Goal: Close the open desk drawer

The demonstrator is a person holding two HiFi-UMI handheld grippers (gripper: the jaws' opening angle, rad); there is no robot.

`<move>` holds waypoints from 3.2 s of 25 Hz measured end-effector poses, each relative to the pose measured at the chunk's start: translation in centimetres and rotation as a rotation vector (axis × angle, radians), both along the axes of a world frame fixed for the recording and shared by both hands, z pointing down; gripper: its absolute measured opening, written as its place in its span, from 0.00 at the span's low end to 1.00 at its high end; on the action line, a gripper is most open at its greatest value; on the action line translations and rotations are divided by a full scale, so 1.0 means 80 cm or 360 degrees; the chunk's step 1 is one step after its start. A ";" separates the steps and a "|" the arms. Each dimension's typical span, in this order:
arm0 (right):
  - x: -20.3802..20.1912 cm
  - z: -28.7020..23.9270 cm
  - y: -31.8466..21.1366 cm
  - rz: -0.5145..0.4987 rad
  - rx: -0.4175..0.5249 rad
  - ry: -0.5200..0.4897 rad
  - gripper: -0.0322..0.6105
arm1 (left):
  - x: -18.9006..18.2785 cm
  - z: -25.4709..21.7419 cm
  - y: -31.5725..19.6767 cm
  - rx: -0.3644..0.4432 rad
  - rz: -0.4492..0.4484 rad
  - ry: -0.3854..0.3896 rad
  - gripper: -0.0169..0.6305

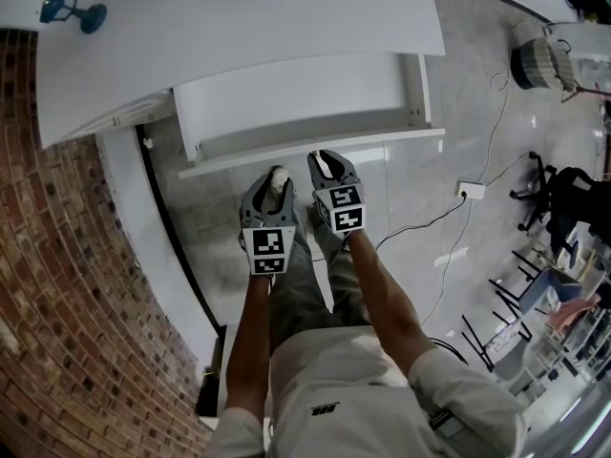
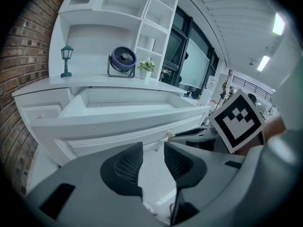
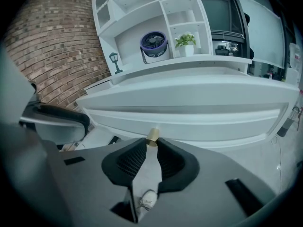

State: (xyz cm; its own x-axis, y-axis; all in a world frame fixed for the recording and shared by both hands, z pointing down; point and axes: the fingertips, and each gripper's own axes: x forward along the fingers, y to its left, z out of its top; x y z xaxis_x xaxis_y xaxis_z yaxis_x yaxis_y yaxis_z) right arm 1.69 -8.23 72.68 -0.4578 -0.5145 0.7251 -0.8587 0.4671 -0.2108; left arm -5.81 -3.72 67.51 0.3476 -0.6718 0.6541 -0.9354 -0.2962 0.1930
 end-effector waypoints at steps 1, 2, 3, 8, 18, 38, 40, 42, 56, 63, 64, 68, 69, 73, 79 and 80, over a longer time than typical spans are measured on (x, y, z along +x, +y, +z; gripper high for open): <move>0.000 0.000 -0.002 0.0000 0.0001 0.0002 0.17 | -0.001 0.000 -0.003 0.0001 0.0001 0.0000 0.26; -0.001 -0.001 -0.005 0.0002 0.0002 0.0000 0.17 | -0.002 0.000 -0.006 0.0002 0.0002 0.0001 0.26; -0.002 -0.001 -0.008 0.0004 0.0003 -0.0003 0.17 | -0.003 0.000 -0.009 0.0002 0.0002 0.0001 0.26; -0.006 -0.003 -0.024 0.0018 0.0011 -0.0006 0.17 | -0.008 0.002 -0.023 0.0001 0.0005 0.0000 0.26; -0.011 -0.002 -0.053 0.0031 0.0026 -0.0001 0.17 | -0.018 0.009 -0.054 -0.0002 0.0014 0.0002 0.26; -0.024 -0.002 -0.112 0.0041 0.0043 -0.0008 0.17 | -0.026 0.017 -0.114 0.0007 0.0041 0.0010 0.26; -0.025 -0.002 -0.119 0.0038 0.0045 -0.0005 0.17 | -0.028 0.018 -0.120 0.0006 0.0041 0.0008 0.26; -0.026 -0.002 -0.125 0.0038 0.0048 -0.0001 0.17 | -0.030 0.019 -0.126 0.0007 0.0040 0.0008 0.26; -0.034 -0.002 -0.163 0.0042 0.0062 0.0009 0.17 | -0.042 0.022 -0.166 0.0030 0.0042 0.0014 0.26; -0.038 -0.001 -0.180 0.0046 0.0067 0.0012 0.17 | -0.048 0.023 -0.183 0.0040 0.0044 0.0013 0.26; -0.038 -0.001 -0.182 0.0045 0.0069 0.0013 0.17 | -0.049 0.023 -0.185 0.0041 0.0043 0.0013 0.26; -0.040 0.000 -0.192 0.0042 0.0078 0.0015 0.17 | -0.053 0.024 -0.191 0.0044 0.0042 0.0012 0.26; -0.041 0.000 -0.195 0.0043 0.0080 0.0016 0.17 | -0.054 0.024 -0.192 0.0044 0.0041 0.0012 0.26; -0.043 0.000 -0.205 0.0042 0.0088 0.0017 0.17 | -0.057 0.026 -0.199 0.0047 0.0036 0.0013 0.26; -0.047 0.000 -0.219 0.0041 0.0106 0.0016 0.17 | -0.059 0.027 -0.209 0.0058 0.0036 0.0017 0.26; -0.048 0.000 -0.221 0.0040 0.0108 0.0016 0.17 | -0.060 0.027 -0.211 0.0061 0.0036 0.0017 0.26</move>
State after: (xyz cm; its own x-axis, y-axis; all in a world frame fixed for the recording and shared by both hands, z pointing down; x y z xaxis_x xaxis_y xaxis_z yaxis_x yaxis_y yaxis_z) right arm -2.12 -25.92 72.69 -0.4371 -0.5739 0.6926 -0.8722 0.4583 -0.1707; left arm -10.57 -20.57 69.68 0.3697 -0.6882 0.6242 -0.9264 -0.3244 0.1910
